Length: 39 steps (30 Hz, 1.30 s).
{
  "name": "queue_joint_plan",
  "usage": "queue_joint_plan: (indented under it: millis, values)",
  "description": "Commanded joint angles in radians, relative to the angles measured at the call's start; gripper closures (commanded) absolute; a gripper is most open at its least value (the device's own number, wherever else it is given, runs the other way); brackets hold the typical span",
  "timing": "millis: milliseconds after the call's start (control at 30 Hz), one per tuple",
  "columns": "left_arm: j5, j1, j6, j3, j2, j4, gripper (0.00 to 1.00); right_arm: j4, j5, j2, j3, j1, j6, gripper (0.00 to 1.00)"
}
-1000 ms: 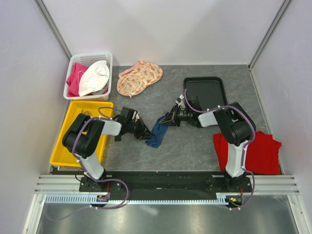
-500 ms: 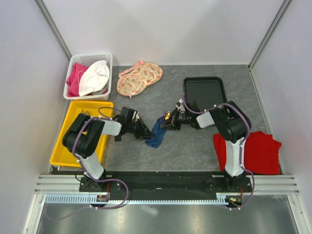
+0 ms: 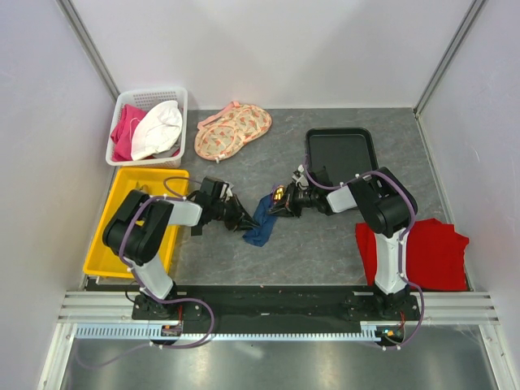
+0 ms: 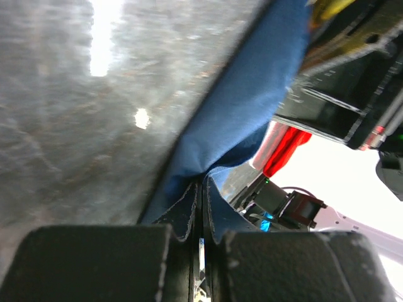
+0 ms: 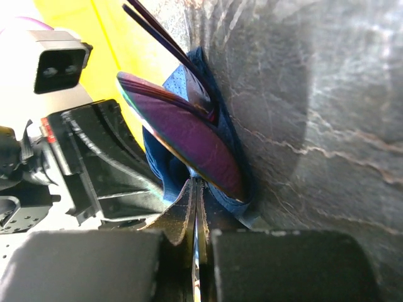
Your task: Place the utensils on the paper napkin and roll it up
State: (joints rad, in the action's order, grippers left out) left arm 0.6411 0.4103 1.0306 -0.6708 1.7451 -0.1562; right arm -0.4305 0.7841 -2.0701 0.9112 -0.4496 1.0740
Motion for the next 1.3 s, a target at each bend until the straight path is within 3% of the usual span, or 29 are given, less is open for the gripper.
queue_joint_plan:
  millis: [0,467,867,1067,1267]
  values:
    - [0.055,0.001,0.022,-0.035,-0.052,-0.033,0.98,0.061,-0.063,-0.041,0.009,-0.001,-0.032,1.00]
    - [0.137,0.070,0.103,-0.049,-0.072,-0.146,0.98,0.125,-0.108,-0.039,0.025,-0.003,-0.048,1.00]
    - [0.112,0.127,0.144,-0.058,0.059,-0.235,0.98,0.136,-0.120,-0.033,0.020,-0.004,-0.042,1.00]
    - [0.059,0.143,0.122,-0.065,0.097,-0.220,0.98,0.138,-0.121,-0.028,0.017,-0.006,-0.036,1.00]
    - [-0.024,0.150,0.054,-0.099,0.123,-0.066,0.98,0.134,-0.118,-0.021,0.017,-0.009,-0.025,1.00]
